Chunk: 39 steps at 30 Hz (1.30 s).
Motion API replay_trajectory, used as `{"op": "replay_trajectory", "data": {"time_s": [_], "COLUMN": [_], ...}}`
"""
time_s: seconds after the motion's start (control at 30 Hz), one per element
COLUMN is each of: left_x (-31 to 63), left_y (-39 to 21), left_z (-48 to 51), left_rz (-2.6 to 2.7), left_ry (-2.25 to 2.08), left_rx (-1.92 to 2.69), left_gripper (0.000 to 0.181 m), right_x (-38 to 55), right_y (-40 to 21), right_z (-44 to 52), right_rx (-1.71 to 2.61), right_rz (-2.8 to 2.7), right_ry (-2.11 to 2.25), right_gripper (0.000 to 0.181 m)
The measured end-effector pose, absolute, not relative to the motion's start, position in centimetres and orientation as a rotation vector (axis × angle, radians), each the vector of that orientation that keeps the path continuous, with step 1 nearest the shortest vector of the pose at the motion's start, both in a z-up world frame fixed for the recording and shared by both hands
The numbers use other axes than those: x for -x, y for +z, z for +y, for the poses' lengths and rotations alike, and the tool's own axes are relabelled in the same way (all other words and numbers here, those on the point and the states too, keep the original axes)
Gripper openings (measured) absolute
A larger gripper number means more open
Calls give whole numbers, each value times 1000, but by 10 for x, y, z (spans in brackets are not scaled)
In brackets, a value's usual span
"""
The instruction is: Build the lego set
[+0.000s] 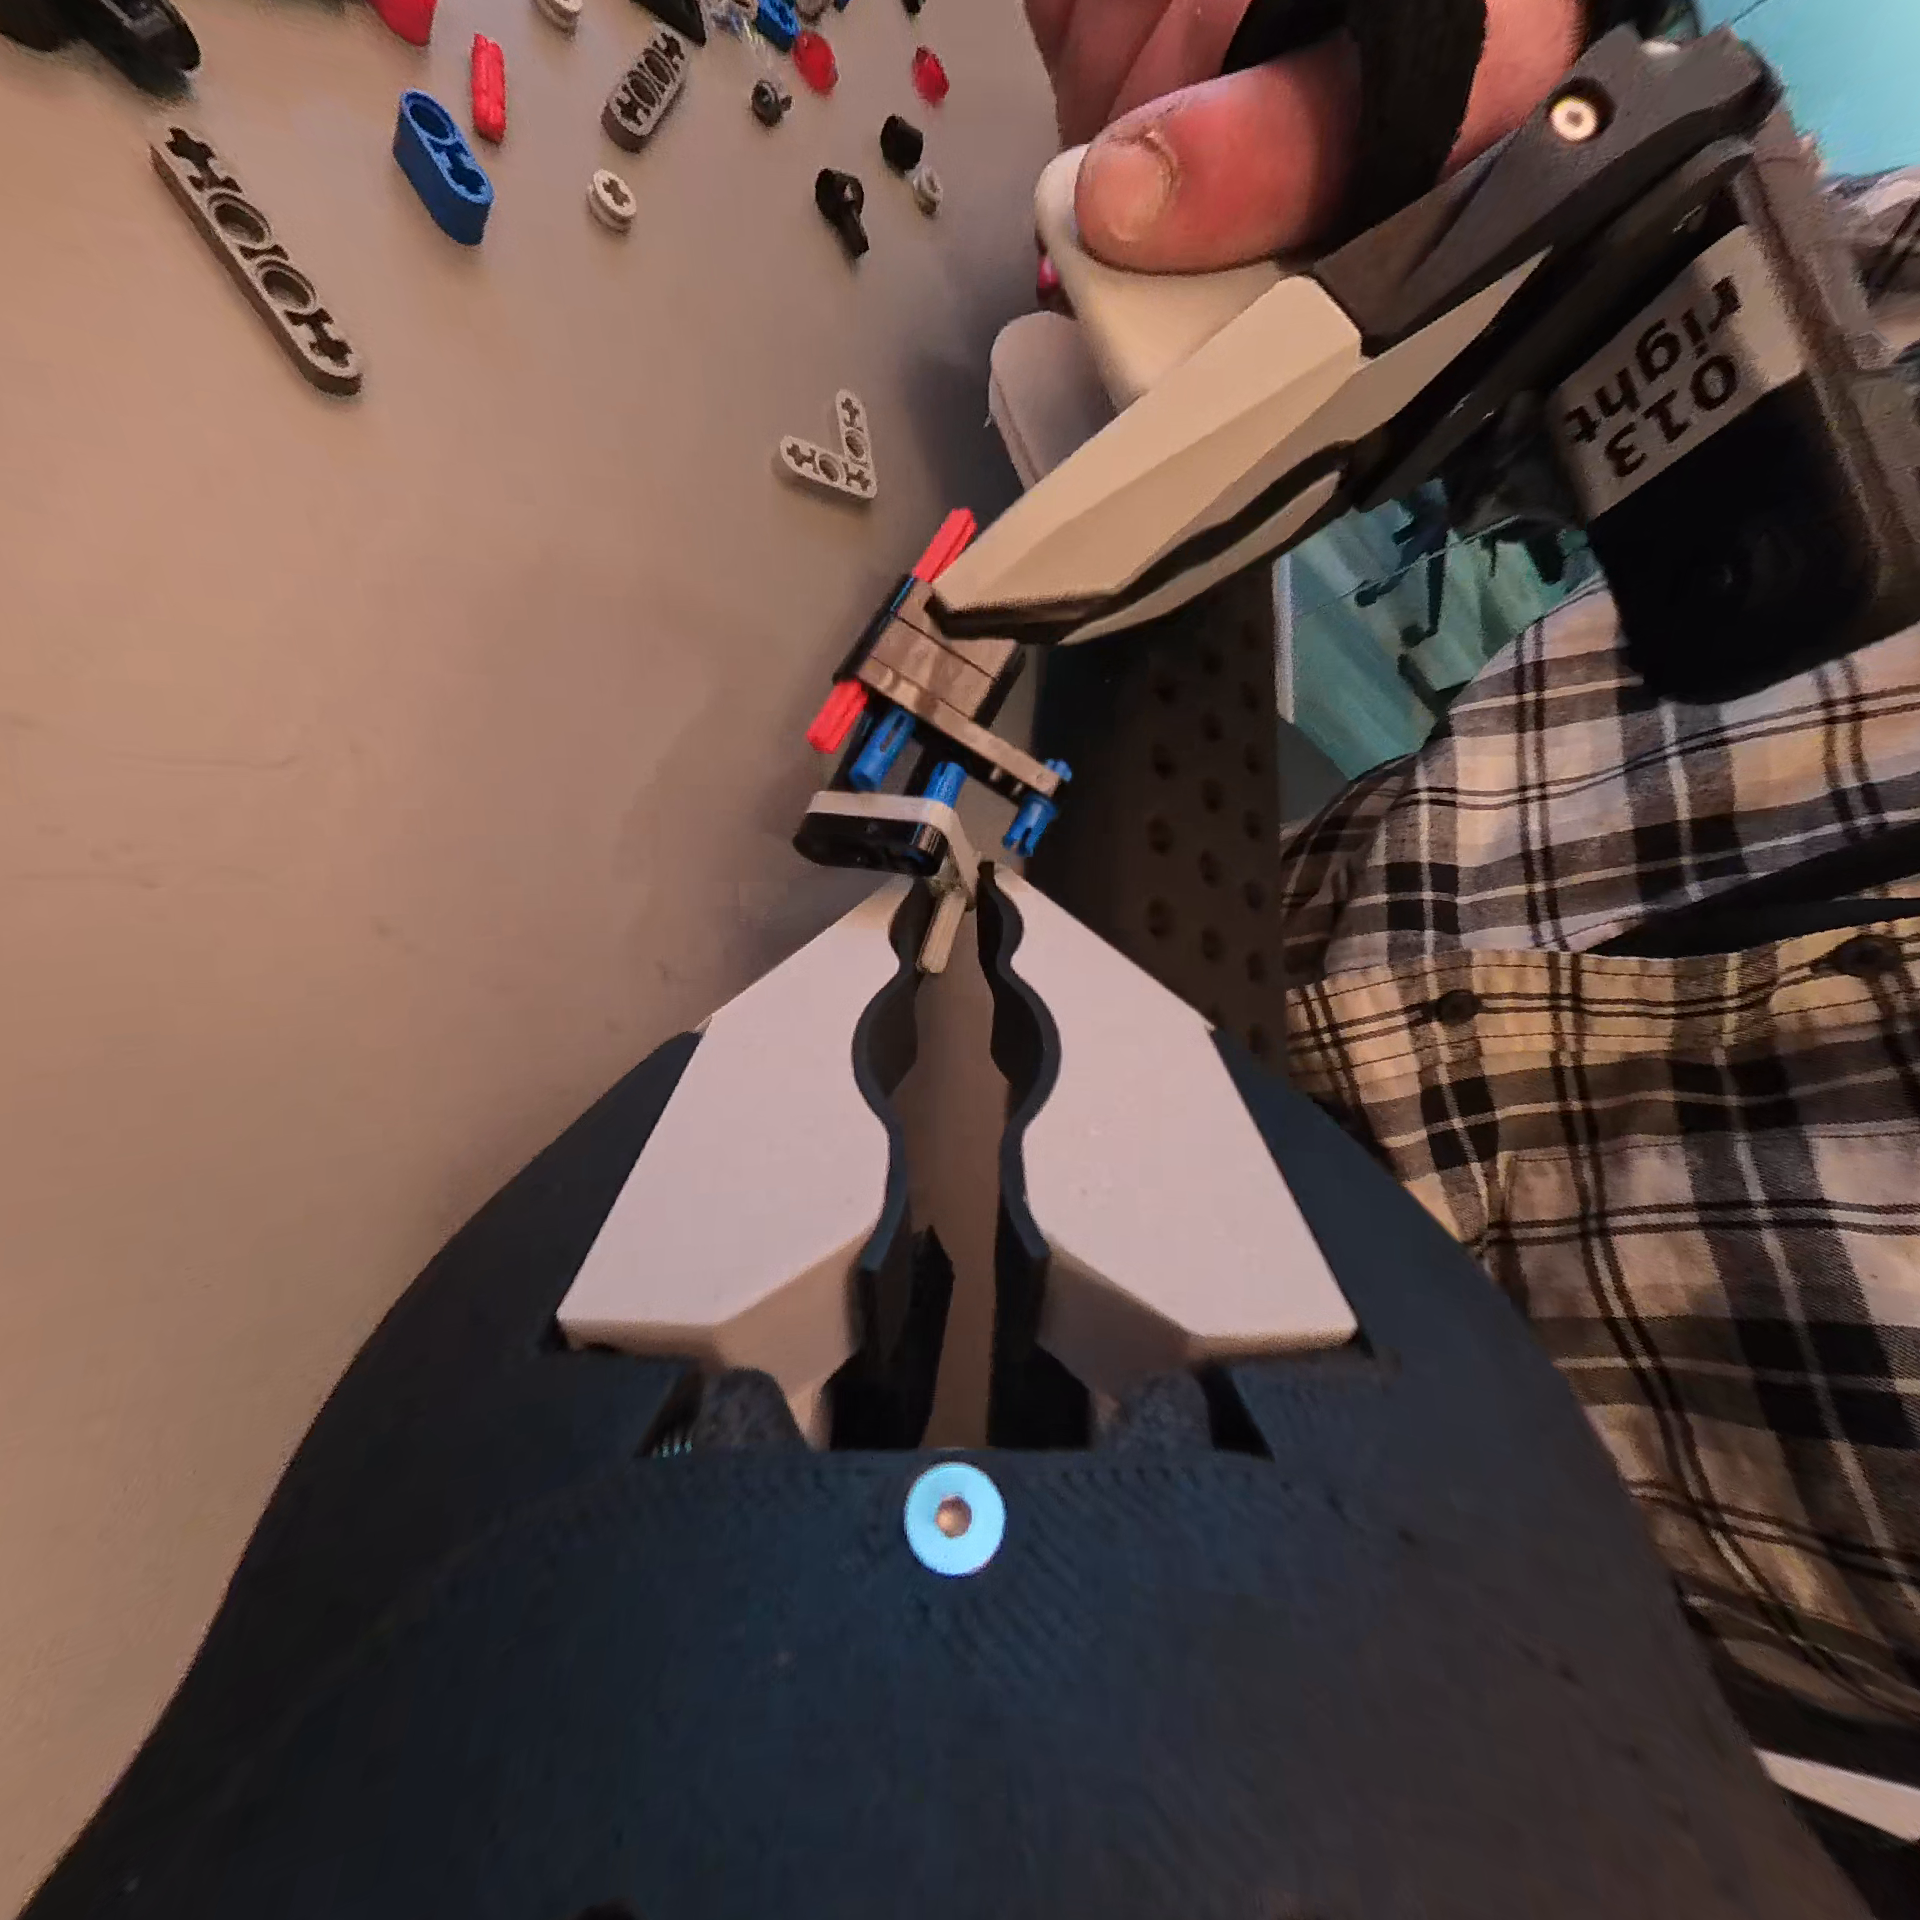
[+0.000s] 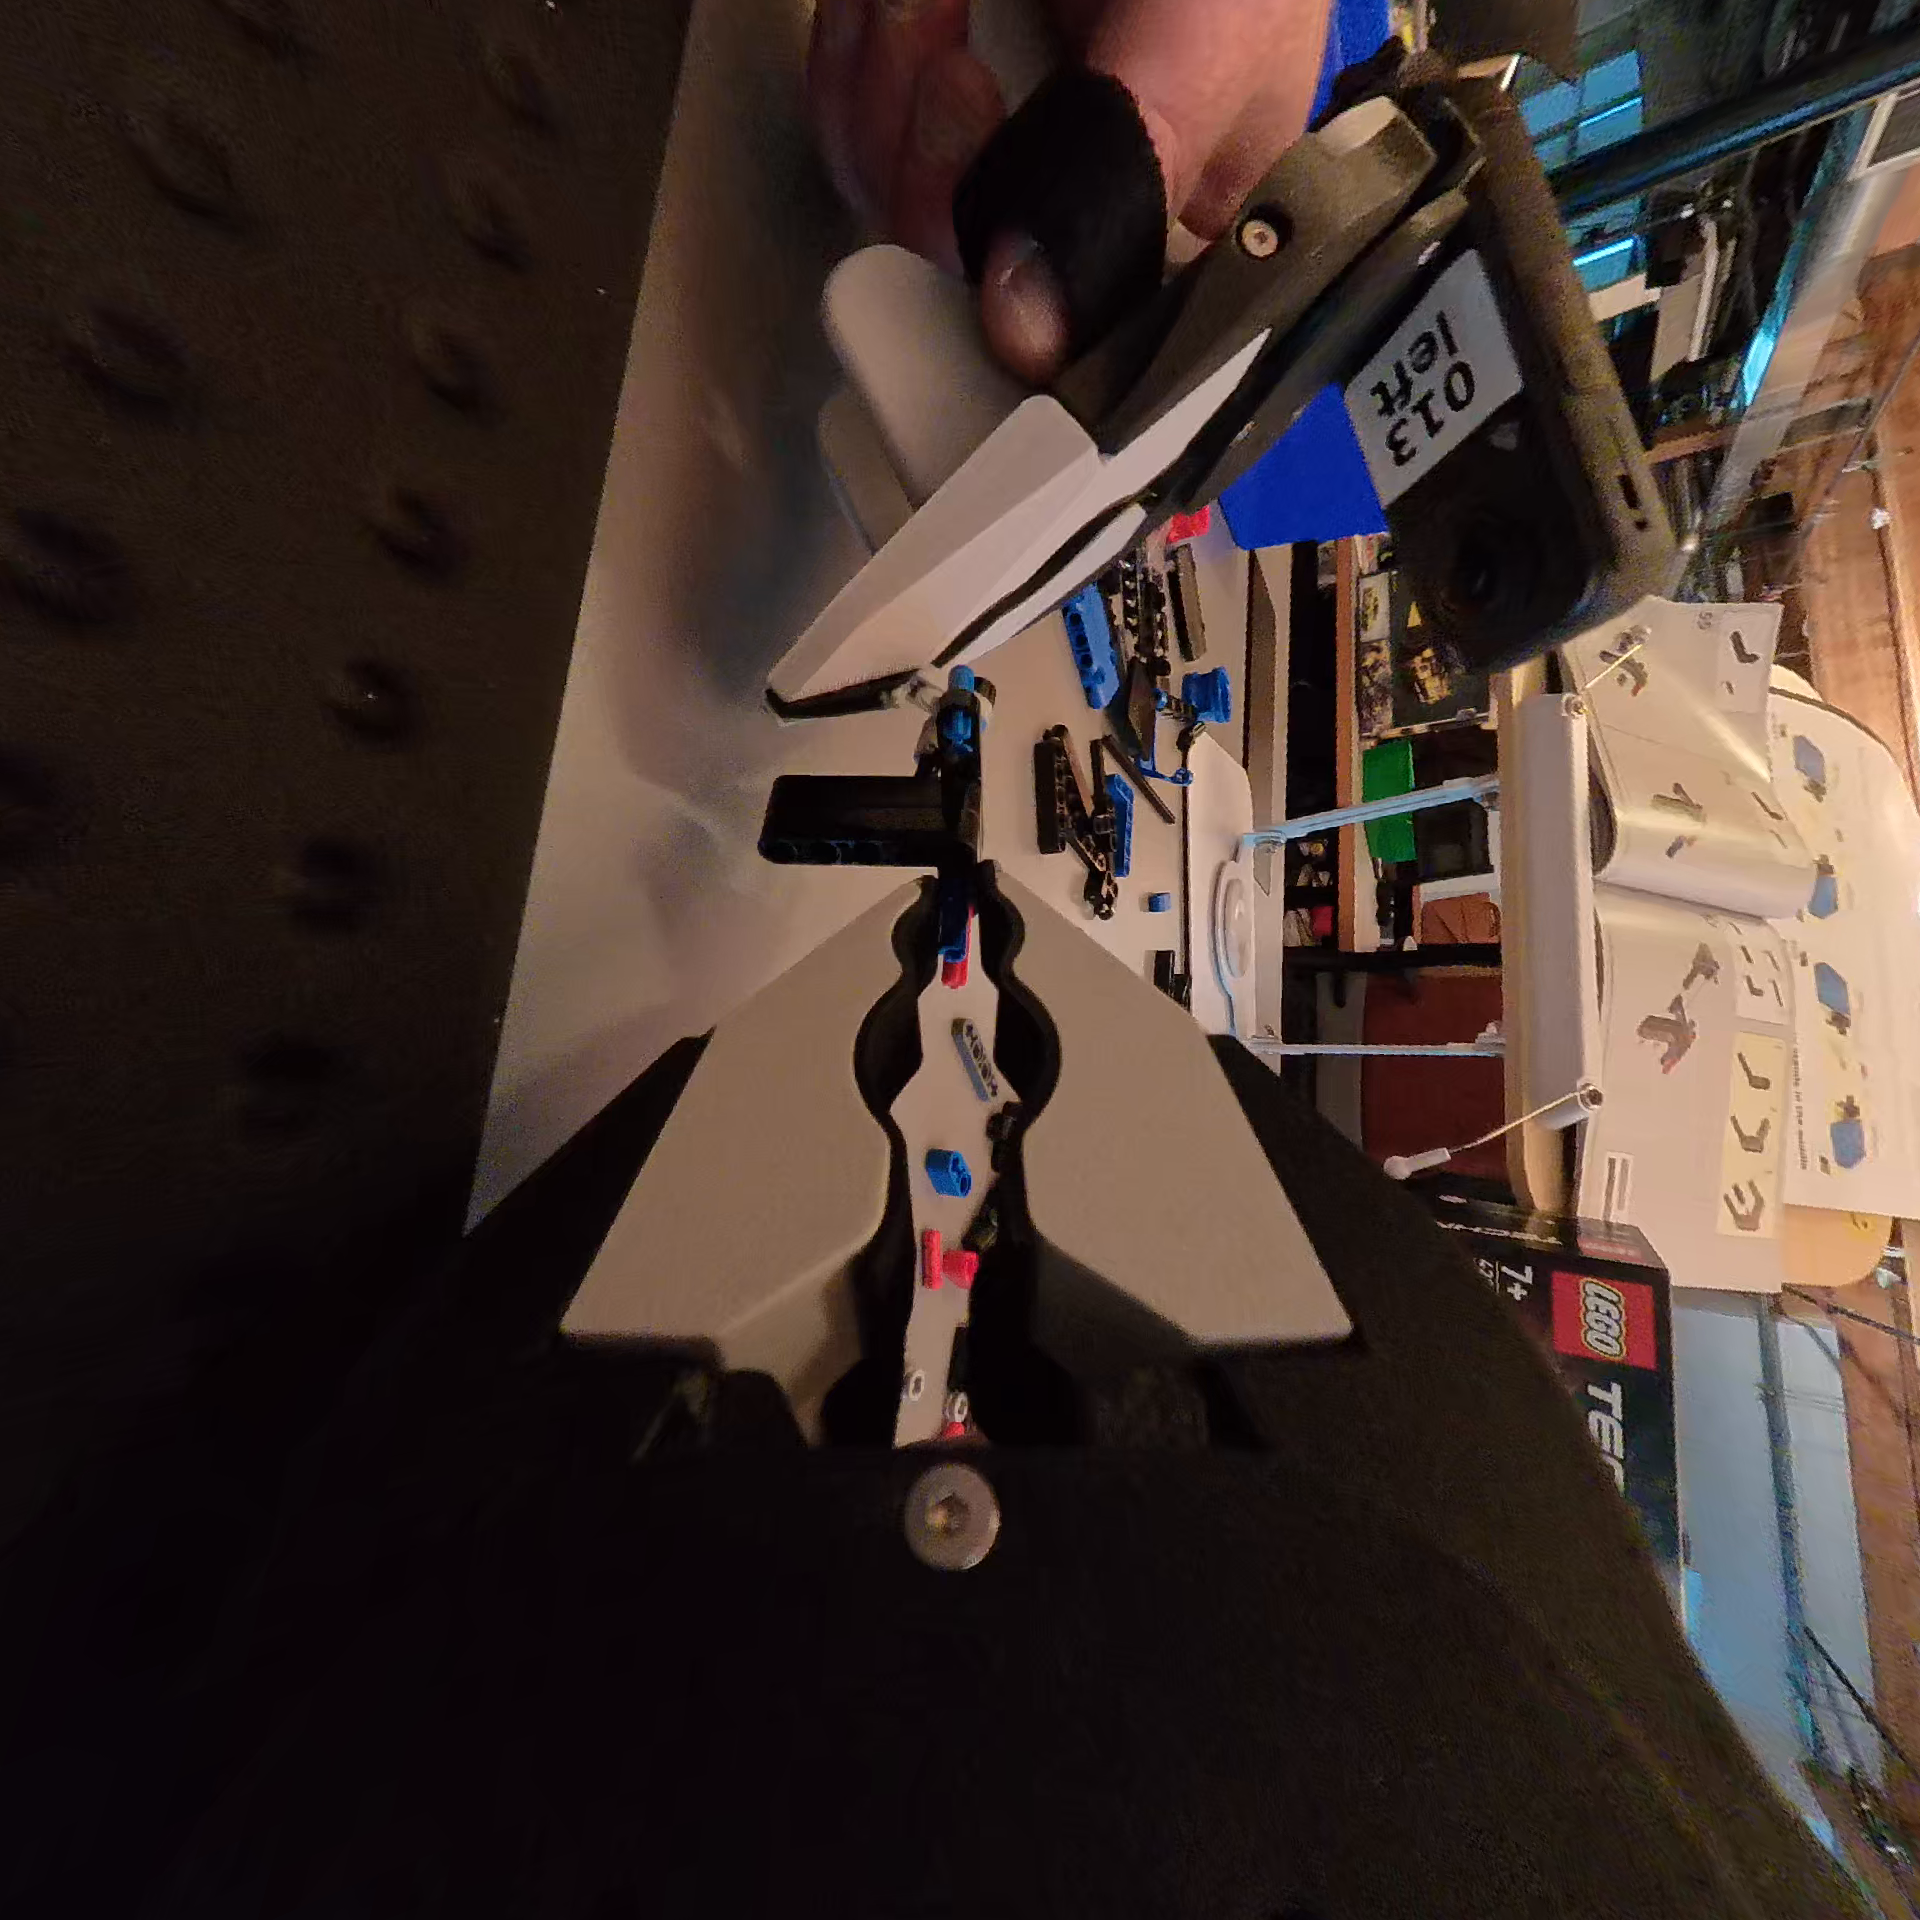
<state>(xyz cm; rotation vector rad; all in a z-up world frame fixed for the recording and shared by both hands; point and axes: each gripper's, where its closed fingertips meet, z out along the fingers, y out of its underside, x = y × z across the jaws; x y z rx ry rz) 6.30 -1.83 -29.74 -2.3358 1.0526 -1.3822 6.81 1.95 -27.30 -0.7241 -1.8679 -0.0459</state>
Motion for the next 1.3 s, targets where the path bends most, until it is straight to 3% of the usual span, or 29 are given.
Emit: {"op": "replay_trajectory", "data": {"time_s": [0.53,0.8,1.17,1.3], "left_x": [-66,-58,-39,-40], "left_y": [-298,-308,-301,-294], "left_z": [-21,-13,-19,-30], "left_rz": [1003,1015,1060,1005], "left_ry": [-1536,-1353,-1144,-1318], "left_rx": [2353,2414,2412,2425], "left_gripper": [6,10,43,56], "right_x": [-68,-73,-77,-76], "right_y": [-280,-287,-288,-289], "right_z": [23,28,31,30], "right_rx": [708,806,880,889], "right_rz": [-1874,-1901,-1895,-1901], "right_ry": [-66,22,111,130], "right_gripper": [5,5,5,5]}}
